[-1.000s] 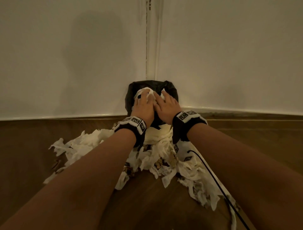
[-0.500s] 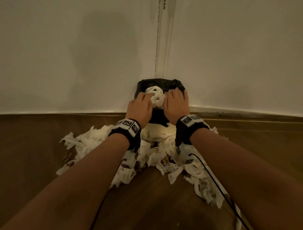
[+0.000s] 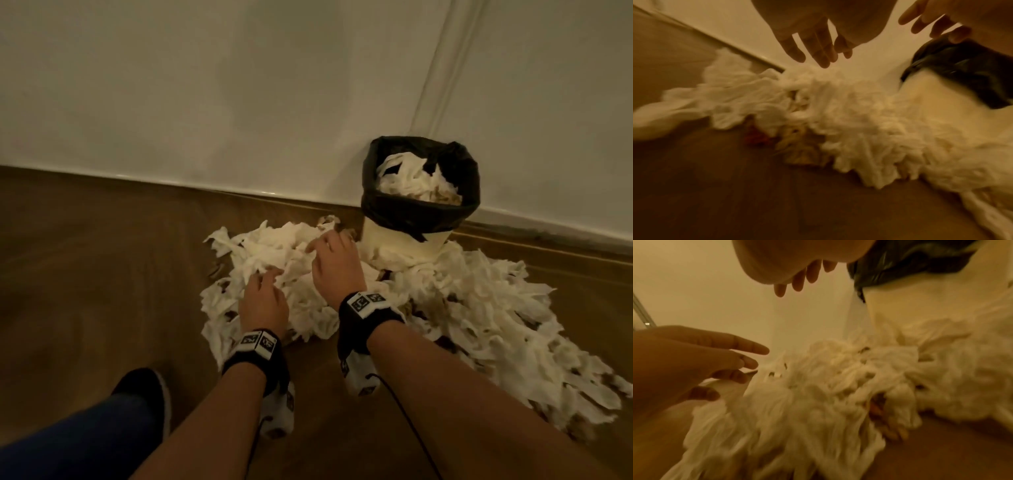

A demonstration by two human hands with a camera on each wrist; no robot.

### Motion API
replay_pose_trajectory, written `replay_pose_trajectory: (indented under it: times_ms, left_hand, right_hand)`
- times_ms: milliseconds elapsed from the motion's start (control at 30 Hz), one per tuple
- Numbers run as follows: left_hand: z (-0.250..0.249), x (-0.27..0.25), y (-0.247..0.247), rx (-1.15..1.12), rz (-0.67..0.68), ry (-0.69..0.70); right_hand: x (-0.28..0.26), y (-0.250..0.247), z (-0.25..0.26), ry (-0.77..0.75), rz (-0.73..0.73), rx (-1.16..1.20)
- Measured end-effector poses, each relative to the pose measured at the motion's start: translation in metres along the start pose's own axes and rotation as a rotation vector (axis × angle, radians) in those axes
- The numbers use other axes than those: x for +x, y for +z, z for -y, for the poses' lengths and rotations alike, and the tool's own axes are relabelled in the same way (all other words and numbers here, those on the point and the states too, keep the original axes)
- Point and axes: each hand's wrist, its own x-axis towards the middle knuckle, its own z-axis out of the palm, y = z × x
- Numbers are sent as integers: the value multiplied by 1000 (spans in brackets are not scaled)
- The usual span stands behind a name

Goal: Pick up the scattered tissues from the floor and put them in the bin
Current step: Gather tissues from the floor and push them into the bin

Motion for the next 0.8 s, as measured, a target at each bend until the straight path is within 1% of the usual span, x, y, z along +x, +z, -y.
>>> replay_pose_trajectory:
  times_ms: [33, 133, 267, 300, 367, 467, 533, 567, 633, 667, 733, 800]
  left_hand:
    - [12, -5, -2, 53, 14, -47]
    - [42, -17, -9, 208, 47, -148]
    - [65, -23, -14, 243, 26, -311]
    - [68, -24, -14, 243, 24, -339]
    - [74, -26, -15, 234, 39, -364]
    - [85, -28, -14, 252, 98, -330]
    - [93, -26, -15, 297, 191, -242]
    - [99, -24, -15, 321, 264, -191]
    - [107, -21, -15, 379, 395, -114]
    - [110, -22, -14, 386, 420, -104]
    - [112, -23, -16, 320, 365, -145]
    - [115, -24, -17, 305, 310, -165]
  right_hand:
    - [-6, 9, 5, -16, 65, 31]
    - [-22, 32, 17, -30, 190, 141]
    - [-36, 56, 28, 16, 392, 212]
    - [-40, 61, 30, 11, 420, 211]
    - [-46, 70, 36, -57, 439, 170]
    - [-57, 85, 45, -219, 437, 91]
    - [-65, 94, 49, -310, 452, 26]
    - [-69, 97, 50, -329, 456, -3]
    - [-75, 102, 48, -315, 489, -56]
    - [-79, 103, 46, -296, 518, -79]
    - [-85, 106, 41, -258, 571, -111]
    - [-89, 108, 37, -214, 609, -129]
